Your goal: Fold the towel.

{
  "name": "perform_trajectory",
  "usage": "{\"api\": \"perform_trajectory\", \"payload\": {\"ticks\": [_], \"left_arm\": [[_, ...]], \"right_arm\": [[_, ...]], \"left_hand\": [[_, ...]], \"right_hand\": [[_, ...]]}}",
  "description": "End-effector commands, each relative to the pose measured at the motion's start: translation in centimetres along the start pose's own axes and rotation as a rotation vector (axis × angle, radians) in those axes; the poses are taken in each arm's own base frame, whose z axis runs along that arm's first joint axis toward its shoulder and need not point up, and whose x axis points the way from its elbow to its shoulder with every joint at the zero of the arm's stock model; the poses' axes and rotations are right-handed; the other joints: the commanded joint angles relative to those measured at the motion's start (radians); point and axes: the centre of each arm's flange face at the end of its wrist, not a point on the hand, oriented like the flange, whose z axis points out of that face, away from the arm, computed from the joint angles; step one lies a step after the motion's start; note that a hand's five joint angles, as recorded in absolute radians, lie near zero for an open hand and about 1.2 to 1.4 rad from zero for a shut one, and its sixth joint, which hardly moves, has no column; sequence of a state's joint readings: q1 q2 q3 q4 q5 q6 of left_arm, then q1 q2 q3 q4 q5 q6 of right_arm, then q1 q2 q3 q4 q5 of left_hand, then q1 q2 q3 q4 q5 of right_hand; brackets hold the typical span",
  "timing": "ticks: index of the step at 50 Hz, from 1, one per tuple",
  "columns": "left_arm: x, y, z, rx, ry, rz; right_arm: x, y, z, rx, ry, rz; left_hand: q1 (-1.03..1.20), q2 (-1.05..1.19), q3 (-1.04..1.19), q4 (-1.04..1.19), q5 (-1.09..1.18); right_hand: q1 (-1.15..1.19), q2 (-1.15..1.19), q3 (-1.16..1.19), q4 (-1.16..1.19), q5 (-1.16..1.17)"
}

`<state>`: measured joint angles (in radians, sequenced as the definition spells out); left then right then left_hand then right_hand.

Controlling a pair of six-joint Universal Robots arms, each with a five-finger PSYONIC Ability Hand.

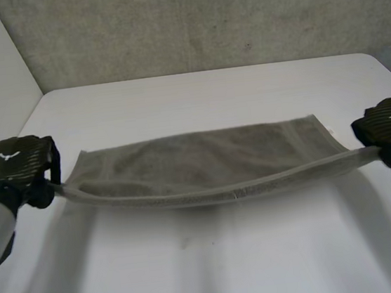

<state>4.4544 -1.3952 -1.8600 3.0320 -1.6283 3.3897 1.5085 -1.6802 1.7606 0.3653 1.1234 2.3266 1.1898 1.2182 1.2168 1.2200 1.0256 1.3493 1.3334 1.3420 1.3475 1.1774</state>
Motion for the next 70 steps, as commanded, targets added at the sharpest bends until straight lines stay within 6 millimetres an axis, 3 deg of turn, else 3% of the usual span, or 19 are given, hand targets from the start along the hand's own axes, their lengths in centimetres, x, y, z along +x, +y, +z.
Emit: {"api": "perform_trajectory", "payload": {"ticks": [1, 8, 10, 25, 30, 37, 43, 56, 70], "left_arm": [[-0.3, -0.8, -2.4, -0.019, 0.007, 0.008], [-0.2, 0.2, -0.9, -0.056, 0.012, 0.004], [0.1, 0.7, -0.2, -0.07, 0.022, 0.005], [0.8, 2.6, 4.3, -0.116, 0.046, 0.002], [1.0, 3.1, 6.0, -0.122, 0.046, 0.001], [1.6, 4.1, 9.5, -0.111, 0.046, 0.003], [1.9, 5.2, 12.0, -0.126, 0.044, 0.008], [2.3, 6.0, 13.7, -0.144, 0.048, 0.007], [2.4, 6.2, 15.9, -0.13, 0.045, 0.007]], "right_arm": [[0.8, -1.3, -2.1, 0.059, 0.004, -0.027], [0.9, -0.1, -1.1, 0.023, -0.024, 0.001], [1.0, 0.9, 0.3, -0.011, -0.056, 0.026], [2.1, 3.0, 4.7, -0.018, -0.039, 0.074], [1.6, 2.4, 6.6, 0.032, -0.031, 0.086], [0.5, 3.7, 10.1, -0.027, -0.007, 0.063], [-0.8, 4.2, 11.8, -0.044, -0.047, 0.063], [-2.0, 4.9, 15.5, -0.003, -0.006, 0.021], [-2.0, 4.4, 17.2, 0.011, 0.024, 0.002]], "left_hand": [[0.207, 0.178, 0.18, 0.176, 0.196], [0.207, 0.178, 0.18, 0.176, 0.196], [0.207, 0.178, 0.18, 0.176, 0.196], [0.207, 0.178, 0.18, 0.176, 0.196], [0.207, 0.178, 0.18, 0.176, 0.196], [0.207, 0.178, 0.18, 0.176, 0.196], [0.207, 0.178, 0.18, 0.176, 0.196], [0.207, 0.178, 0.18, 0.176, 0.196], [0.207, 0.178, 0.18, 0.176, 0.196]], "right_hand": [[0.047, 0.063, 0.054, 0.049, 0.044], [0.047, 0.063, 0.054, 0.049, 0.044], [0.047, 0.063, 0.054, 0.049, 0.044], [0.047, 0.063, 0.054, 0.049, 0.044], [0.047, 0.063, 0.054, 0.049, 0.044], [0.047, 0.063, 0.054, 0.049, 0.044], [0.047, 0.063, 0.054, 0.049, 0.044], [0.047, 0.063, 0.054, 0.049, 0.044], [0.047, 0.063, 0.054, 0.049, 0.044]]}}
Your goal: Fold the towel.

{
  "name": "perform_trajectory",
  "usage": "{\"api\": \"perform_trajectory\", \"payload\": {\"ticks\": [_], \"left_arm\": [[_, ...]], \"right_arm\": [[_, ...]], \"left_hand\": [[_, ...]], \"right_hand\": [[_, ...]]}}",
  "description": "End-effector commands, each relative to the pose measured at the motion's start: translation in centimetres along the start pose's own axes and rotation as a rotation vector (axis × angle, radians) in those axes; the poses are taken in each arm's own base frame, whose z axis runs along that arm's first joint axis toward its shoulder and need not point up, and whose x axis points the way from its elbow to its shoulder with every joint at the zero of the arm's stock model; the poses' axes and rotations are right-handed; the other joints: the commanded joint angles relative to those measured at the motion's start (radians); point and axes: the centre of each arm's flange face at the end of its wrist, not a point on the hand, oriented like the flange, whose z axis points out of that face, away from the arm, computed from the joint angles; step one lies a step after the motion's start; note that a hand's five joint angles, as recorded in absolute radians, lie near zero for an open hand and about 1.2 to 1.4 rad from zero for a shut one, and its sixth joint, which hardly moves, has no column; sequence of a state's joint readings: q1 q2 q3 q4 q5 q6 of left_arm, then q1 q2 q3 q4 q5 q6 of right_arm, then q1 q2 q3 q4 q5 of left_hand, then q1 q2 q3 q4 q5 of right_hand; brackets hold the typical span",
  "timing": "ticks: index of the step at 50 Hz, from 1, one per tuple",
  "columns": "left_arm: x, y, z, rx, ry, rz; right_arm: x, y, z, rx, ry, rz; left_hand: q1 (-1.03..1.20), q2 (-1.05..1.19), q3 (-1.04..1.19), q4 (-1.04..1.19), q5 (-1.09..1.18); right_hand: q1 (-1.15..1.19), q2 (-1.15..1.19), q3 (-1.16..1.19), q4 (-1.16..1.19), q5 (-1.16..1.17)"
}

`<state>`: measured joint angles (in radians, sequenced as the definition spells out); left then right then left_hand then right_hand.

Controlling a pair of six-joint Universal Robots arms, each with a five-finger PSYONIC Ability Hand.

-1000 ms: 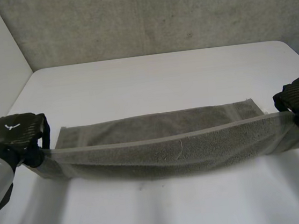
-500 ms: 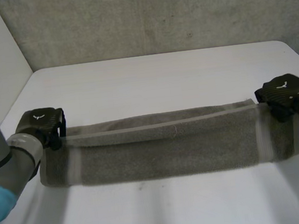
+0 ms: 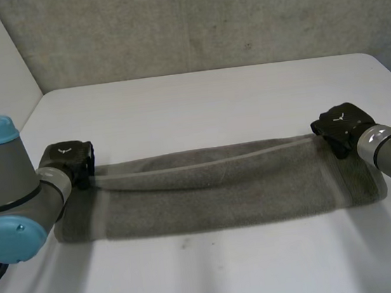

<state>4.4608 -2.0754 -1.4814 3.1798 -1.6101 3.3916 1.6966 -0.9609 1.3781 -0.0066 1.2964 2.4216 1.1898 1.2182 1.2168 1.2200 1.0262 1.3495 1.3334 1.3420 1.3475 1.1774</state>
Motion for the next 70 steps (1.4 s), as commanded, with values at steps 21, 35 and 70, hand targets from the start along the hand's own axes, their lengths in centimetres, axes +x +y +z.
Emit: {"api": "perform_trajectory", "payload": {"ticks": [21, 35, 70], "left_arm": [[0.3, -0.9, 5.7, 0.068, -0.012, -0.03], [-0.2, -3.1, 3.4, 0.117, -0.014, -0.135], [0.3, -1.1, -3.7, 0.22, -0.018, -0.137]], "right_arm": [[-0.3, -1.8, 4.6, 0.033, 0.118, -0.051], [3.6, -7.2, 1.3, 0.158, 0.245, 0.064], [-2.3, 5.2, -4.3, -0.104, 0.052, -0.038]], "left_hand": [[0.035, 0.007, 0.008, 0.005, 0.024], [-1.015, -1.044, -1.042, -1.045, -1.026], [-1.015, -1.044, -1.042, -1.045, -1.026]], "right_hand": [[-0.327, -0.311, -0.32, -0.325, -0.33], [-1.175, -1.159, -1.168, -1.173, -1.177], [-0.387, -0.371, -0.379, -0.385, -0.389]]}}
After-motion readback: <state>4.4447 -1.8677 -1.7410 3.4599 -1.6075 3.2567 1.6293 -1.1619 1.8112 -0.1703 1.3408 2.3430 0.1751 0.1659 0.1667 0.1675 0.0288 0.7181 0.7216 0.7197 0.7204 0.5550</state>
